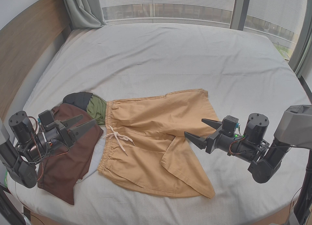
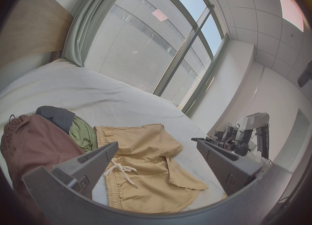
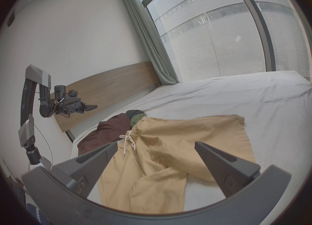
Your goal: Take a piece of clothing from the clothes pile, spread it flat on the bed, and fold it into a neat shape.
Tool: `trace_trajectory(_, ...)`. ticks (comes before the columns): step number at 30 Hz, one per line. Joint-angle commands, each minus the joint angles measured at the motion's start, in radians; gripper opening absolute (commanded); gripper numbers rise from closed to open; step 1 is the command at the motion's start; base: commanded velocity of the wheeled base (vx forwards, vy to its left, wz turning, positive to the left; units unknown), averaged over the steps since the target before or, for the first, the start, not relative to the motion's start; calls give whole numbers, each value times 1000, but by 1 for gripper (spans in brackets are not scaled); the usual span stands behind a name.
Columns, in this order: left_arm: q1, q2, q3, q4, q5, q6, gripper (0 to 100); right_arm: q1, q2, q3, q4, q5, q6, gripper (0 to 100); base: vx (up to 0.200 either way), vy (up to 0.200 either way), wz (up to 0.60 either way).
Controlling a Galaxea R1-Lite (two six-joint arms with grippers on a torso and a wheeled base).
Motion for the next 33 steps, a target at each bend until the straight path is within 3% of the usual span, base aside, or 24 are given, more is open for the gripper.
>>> trace_trajectory(1,0,5,1,0,0,0,100,27,19,-2,17,-16,-12,100,0,0,0)
trace_trajectory(23,0,54,1,0,-2,31,100,39,180,2,17,-20,-35,100,0,0,0)
trace_trajectory(33,-2,92,1,0,-3,40,100,145,200,27,16,-20,-41,100,0,0,0)
